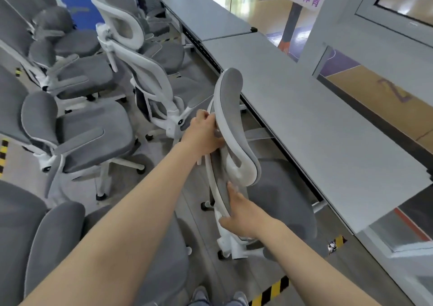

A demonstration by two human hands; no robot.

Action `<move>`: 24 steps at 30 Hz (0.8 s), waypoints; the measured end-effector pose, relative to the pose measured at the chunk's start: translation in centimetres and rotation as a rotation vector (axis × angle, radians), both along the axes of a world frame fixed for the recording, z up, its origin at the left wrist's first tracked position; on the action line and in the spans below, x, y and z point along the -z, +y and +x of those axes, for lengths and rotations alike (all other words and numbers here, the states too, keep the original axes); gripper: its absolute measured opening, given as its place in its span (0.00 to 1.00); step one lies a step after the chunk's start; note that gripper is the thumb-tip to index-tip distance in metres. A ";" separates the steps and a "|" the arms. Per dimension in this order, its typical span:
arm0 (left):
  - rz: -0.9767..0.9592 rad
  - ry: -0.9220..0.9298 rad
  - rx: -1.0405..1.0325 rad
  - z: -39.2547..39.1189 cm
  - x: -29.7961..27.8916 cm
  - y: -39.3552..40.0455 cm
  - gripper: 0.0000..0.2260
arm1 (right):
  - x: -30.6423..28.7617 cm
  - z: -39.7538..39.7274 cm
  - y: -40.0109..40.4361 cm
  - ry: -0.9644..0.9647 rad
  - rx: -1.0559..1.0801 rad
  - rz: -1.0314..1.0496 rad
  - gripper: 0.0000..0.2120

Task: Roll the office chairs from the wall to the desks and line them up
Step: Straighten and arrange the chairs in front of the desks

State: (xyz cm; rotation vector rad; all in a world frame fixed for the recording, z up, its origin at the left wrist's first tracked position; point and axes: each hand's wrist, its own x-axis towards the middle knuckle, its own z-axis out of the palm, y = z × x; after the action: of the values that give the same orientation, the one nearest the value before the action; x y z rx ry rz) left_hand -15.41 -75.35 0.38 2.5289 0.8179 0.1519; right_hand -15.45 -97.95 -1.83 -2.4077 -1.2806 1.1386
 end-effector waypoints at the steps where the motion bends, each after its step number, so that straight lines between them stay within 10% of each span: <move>1: -0.015 -0.006 0.019 -0.4 -0.4 0.0 0.33 | -0.1 0.0 -0.2 0.007 -0.008 -0.002 0.44; 24: 0.081 0.059 -0.105 -8.0 1.2 0.8 0.38 | 0.2 -2.5 -0.7 -0.009 -0.216 -0.017 0.44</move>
State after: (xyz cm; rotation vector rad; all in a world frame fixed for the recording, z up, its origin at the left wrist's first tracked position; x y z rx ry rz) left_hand -23.43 -74.55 -0.81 2.5778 0.9868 0.1475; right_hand -17.96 -98.67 -1.98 -2.3334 -1.5712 1.1972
